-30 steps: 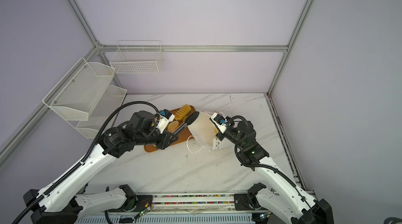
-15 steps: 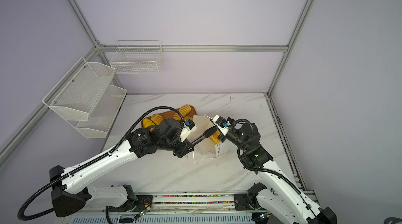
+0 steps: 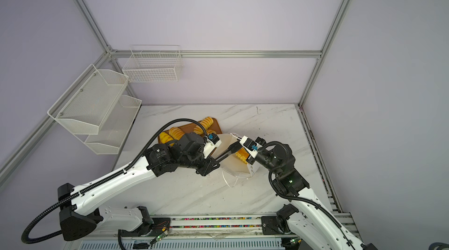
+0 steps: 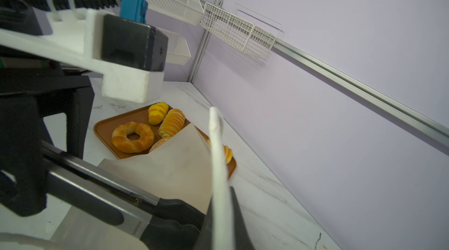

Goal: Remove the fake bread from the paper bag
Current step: 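Move the open left tongs back to the paper bag mouth, then reach the left tongs deeper into the bag toward the yellow bread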

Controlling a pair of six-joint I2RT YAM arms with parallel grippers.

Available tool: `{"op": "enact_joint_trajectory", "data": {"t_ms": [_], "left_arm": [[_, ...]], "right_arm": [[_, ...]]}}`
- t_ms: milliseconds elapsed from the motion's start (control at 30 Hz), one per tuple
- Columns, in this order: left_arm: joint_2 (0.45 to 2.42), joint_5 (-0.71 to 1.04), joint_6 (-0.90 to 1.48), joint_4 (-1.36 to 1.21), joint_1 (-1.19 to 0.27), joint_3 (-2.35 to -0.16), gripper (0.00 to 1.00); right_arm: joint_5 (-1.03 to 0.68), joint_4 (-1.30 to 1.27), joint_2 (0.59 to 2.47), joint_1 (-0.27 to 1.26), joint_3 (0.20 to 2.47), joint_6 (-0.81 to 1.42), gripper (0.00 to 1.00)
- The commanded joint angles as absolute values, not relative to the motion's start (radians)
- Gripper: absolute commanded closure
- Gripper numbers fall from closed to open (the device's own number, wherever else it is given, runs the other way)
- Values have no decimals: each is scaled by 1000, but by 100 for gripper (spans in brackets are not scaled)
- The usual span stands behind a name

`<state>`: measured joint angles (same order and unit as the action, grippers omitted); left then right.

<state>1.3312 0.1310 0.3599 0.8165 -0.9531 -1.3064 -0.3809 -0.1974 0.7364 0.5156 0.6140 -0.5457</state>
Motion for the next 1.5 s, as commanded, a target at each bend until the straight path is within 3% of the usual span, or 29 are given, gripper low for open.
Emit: {"op": "enact_joint_trajectory", "data": {"t_ms": [0,333,667,1167,1467], "left_arm": [[1364,141,378,778,-966,-1299,72],[1503,34,391,786,-966,-1385,72],[1613,-69,475,774,-926,-1449,69],[1453,-53,430,892,-904,-1444,64],[1442,29,480,1026,-896,-1627,65]], "right_arm": [[-343,-231,713,512,609,-587,100],[-117,-383,805,513,624,-650,100],[-192,-469,929,513,635,-688,100],[-44,-431,883,513,596,-544,100],[-42,-445,887,513,592,-479,100]]}}
